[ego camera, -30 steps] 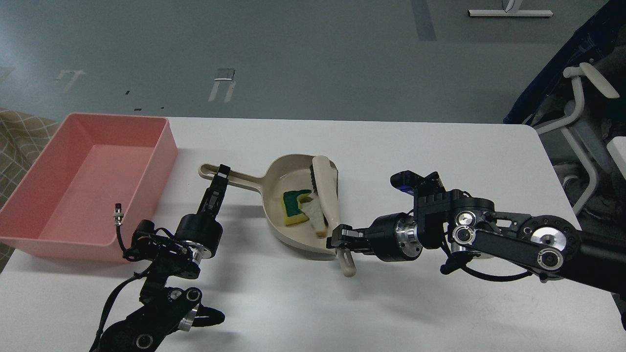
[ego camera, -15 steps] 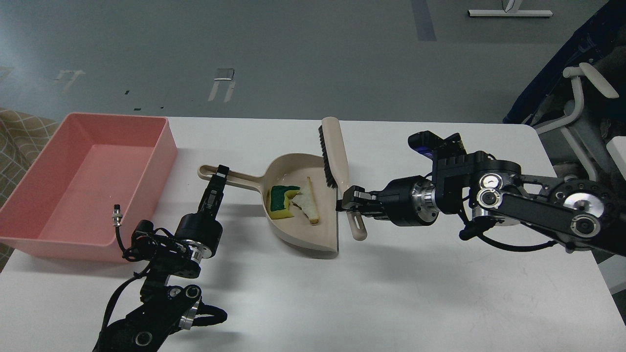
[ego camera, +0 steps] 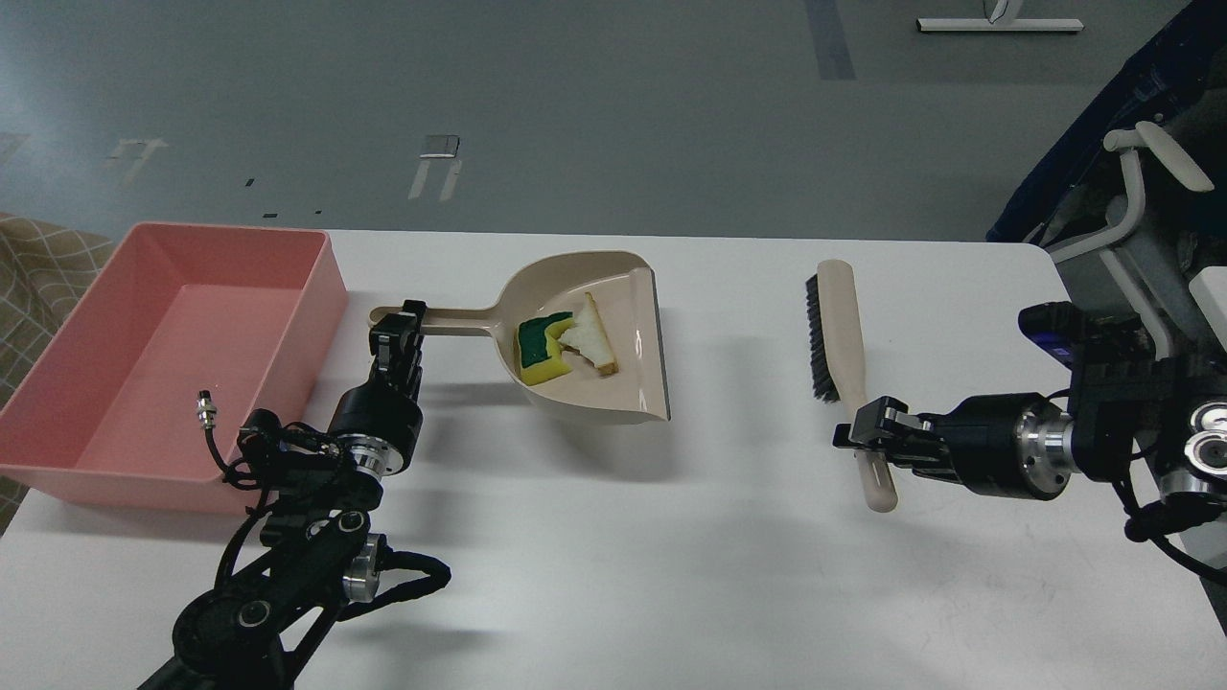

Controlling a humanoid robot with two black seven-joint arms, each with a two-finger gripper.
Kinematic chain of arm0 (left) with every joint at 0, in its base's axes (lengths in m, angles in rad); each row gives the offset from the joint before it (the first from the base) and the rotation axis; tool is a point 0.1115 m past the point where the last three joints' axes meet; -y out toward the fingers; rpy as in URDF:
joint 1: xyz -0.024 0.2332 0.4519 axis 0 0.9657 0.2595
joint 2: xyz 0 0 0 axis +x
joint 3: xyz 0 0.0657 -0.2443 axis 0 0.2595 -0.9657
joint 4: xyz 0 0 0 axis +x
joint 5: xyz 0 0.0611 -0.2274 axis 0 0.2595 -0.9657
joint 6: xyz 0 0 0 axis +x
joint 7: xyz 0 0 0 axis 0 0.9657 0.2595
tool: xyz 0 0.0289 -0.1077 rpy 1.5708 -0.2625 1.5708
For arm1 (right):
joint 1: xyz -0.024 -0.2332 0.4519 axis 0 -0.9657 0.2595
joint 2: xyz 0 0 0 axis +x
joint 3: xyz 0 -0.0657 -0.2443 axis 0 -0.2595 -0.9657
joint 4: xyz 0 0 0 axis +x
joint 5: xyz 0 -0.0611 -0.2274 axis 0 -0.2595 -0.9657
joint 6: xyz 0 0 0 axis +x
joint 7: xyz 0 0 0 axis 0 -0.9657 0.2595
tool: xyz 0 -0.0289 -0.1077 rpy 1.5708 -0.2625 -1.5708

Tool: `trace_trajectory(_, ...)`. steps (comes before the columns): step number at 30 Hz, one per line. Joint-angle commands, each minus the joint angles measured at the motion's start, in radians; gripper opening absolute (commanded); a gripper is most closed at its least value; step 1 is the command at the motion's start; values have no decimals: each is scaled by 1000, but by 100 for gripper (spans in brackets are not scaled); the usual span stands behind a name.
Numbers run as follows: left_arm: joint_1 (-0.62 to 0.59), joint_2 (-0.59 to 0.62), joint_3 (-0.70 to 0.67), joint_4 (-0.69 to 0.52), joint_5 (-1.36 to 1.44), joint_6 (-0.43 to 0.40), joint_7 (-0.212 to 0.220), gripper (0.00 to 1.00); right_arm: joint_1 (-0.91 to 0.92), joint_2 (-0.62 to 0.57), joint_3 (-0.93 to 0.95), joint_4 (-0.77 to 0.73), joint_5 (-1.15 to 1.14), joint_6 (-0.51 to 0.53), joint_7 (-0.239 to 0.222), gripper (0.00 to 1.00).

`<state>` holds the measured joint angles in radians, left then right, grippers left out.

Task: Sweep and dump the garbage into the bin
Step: 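Lift the dustpan with the left gripper and tip it over the pink bin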

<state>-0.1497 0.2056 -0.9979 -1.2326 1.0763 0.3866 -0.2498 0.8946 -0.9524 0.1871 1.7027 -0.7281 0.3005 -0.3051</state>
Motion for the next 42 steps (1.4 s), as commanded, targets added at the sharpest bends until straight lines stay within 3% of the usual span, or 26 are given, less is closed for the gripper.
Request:
trace_trajectory(1,-71,53,-2,-7,-38,0,21,0,-40,-34,41,24,1,3,1,0)
trace_trajectory(3,-106,86,-2,-8,-68,0,29,0,-40,-34,43,26,1,5,1,0)
trace_trajectory(10,-244,369,-2,-15,-266,-66,40,0,-43,-34,46,26,-1,3,1,0)
trace_trajectory(13,-249,509,-2,-13,-358,-112,38,0,-46,-28,46,25,-1,5,1,0)
trace_trajectory(20,-183,712,-10,7,-481,-169,12,0,-49,-23,45,25,-2,5,3,0)
trace_trajectory(25,-94,813,-13,68,-541,-198,-48,0,-57,-22,48,25,-2,5,4,0)
trace_trajectory(27,-82,822,-13,102,-541,-207,-52,0,-59,-22,49,25,-2,5,4,0)
trace_trajectory(30,-74,844,-13,215,-541,-261,-59,0,-59,-22,51,26,-2,5,6,0)
trace_trajectory(36,-73,870,-2,398,-524,-370,-123,0,-60,-14,52,25,-2,5,6,0)
trace_trajectory(42,-42,920,7,433,-356,-396,-239,0,-60,-9,52,25,-2,5,6,0)
